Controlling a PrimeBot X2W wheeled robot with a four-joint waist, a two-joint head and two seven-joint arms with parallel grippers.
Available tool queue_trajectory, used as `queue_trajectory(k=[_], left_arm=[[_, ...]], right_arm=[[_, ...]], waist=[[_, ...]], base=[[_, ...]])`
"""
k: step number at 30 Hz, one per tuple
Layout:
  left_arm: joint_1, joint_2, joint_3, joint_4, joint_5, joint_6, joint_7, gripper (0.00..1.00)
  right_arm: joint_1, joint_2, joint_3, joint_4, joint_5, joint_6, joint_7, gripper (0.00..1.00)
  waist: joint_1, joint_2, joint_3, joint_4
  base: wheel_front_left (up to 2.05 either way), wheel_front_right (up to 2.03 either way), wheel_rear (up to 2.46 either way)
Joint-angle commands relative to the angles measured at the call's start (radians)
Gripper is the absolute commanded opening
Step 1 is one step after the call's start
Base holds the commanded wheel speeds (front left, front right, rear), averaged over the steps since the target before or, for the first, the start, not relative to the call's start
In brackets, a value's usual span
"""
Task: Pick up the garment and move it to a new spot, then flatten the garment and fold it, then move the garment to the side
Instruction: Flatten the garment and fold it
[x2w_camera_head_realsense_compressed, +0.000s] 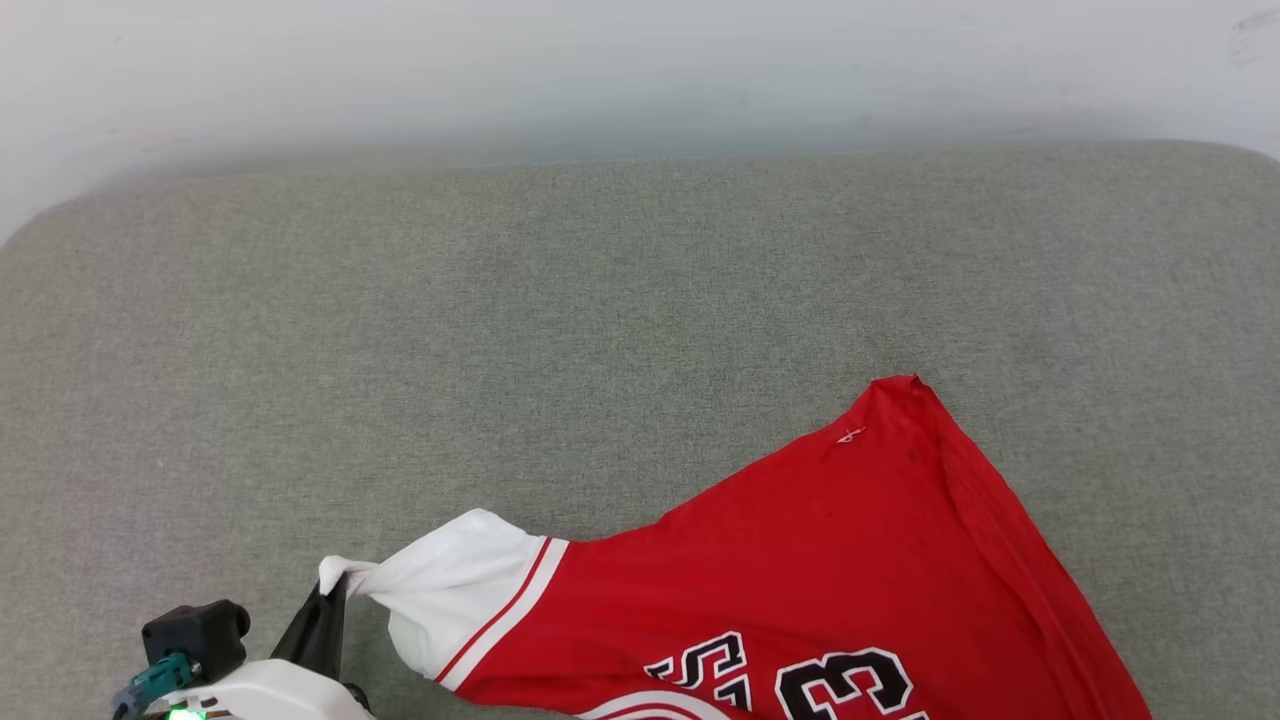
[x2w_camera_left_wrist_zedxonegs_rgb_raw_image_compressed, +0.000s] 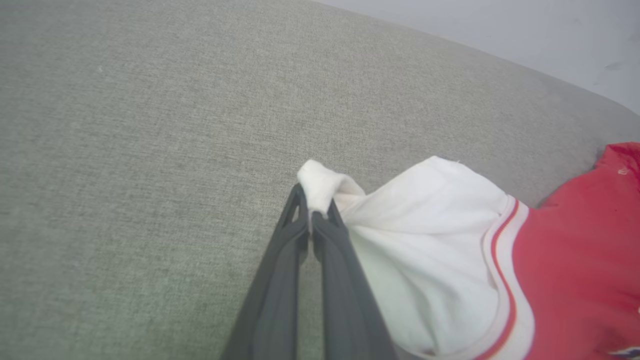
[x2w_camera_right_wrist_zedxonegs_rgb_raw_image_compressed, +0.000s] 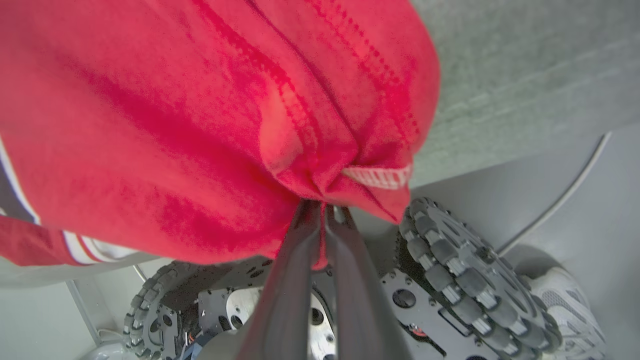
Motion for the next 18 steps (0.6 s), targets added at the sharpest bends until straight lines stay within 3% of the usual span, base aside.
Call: queue_trajectory(k=[1,11,15,18], left_arm=[[-0.014,0.006,0.001,0.001,0.008,-0.002,0.003,0.0],[-0.047,0.003,-0.012,-0.006,0.017,0.001,0.003,0.0],[-0.07,-0.002,-0.021,-0.009,0.025,-0.004,0.006,0.0],[-0.086,-0.009,-0.029,-0.012,0.027,-0.009,0.005,0.0]], right_arm=[[-0.027,-0.001,0.008,-0.005,-0.007,-0.001,-0.039,1.0],[-0.215,-0.007,0.009,-0.014,-0.04,-0.001,-0.5,1.0],[-0.315,-0.043,0.052,0.034,-0.081,-0.001,-0.592,1.0],[-0.367,-0.07,0.079,0.067,-0.097,-0.001,-0.602,1.0]], waist=[[0.0001,-0.0001,0.002,0.002],[0.0001,-0.0001,0.02,0.02],[0.0001,-0.0001,0.031,0.038],[0.0001,-0.0001,0.037,0.051]], base=[[0.0,0.0,0.0],[0.0,0.0,0.0],[0.0,0.0,0.0],[0.0,0.0,0.0]])
